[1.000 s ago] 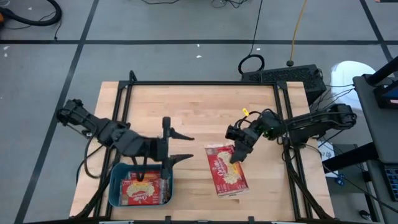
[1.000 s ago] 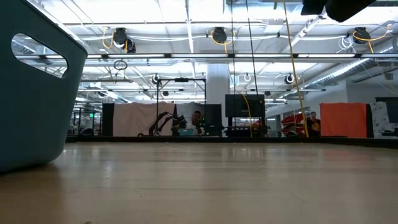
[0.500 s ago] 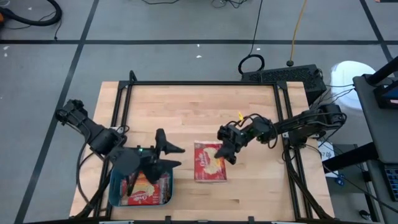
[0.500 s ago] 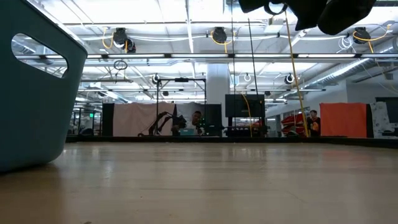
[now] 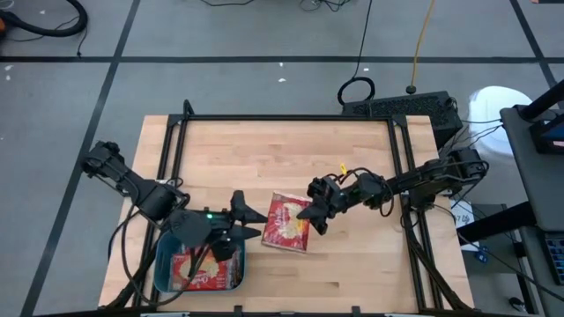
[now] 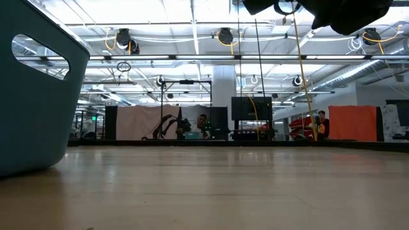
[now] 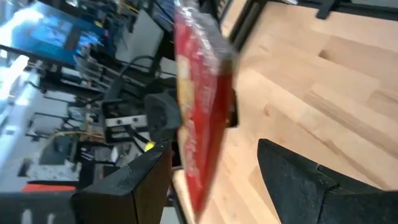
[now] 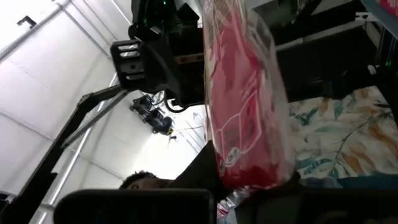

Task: Sort popcorn bags into baskets
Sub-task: Put the popcorn sachet into the bin

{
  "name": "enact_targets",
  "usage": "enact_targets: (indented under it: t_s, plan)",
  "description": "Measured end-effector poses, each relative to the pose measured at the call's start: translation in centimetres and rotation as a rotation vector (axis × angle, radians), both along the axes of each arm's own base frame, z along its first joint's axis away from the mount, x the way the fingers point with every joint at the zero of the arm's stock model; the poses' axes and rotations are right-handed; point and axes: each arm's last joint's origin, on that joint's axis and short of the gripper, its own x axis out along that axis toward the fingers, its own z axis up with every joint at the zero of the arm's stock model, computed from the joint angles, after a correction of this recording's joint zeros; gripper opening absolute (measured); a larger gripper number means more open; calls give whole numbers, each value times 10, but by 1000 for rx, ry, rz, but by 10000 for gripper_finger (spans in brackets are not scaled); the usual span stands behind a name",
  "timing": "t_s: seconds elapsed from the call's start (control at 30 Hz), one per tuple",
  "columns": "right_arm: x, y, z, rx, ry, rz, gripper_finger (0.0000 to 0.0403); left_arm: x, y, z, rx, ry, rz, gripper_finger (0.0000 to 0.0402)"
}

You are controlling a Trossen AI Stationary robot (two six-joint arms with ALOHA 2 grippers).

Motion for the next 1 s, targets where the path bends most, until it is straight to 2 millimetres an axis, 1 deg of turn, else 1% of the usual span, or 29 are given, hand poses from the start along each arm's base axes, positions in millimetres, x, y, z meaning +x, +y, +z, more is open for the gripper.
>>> enact_targets:
  t_s: [0.2,0.3,0.4,0.53,0.67,0.7,0.8,0.9,1.0]
  plan:
    - [-1,4,0,-26,-14,-17,9,12,6,-3,22,-70,-32,238]
    - [-1,4,0,-32,-19,-21,9,18,10,-7,8,-48,-69,217]
    - [-1,4,0,-44,-25,-25,9,24,12,-11,13,-34,-93,177]
    - [-1,4,0,-76,-37,-33,9,28,17,-10,-11,-34,-133,105]
    - [0,4,-2,-124,-37,-53,11,31,21,-13,-37,-15,-114,30]
    - [1,4,-3,-135,-35,-58,14,31,21,-13,-46,-17,-108,21]
    - [1,3,-4,-168,-41,-73,32,32,23,-12,-69,-21,-79,22]
    - [2,0,-3,-207,-64,-105,59,31,23,-13,-48,-26,-21,32]
    - [1,-4,-1,-229,-87,-134,87,28,22,-13,-39,-27,52,25]
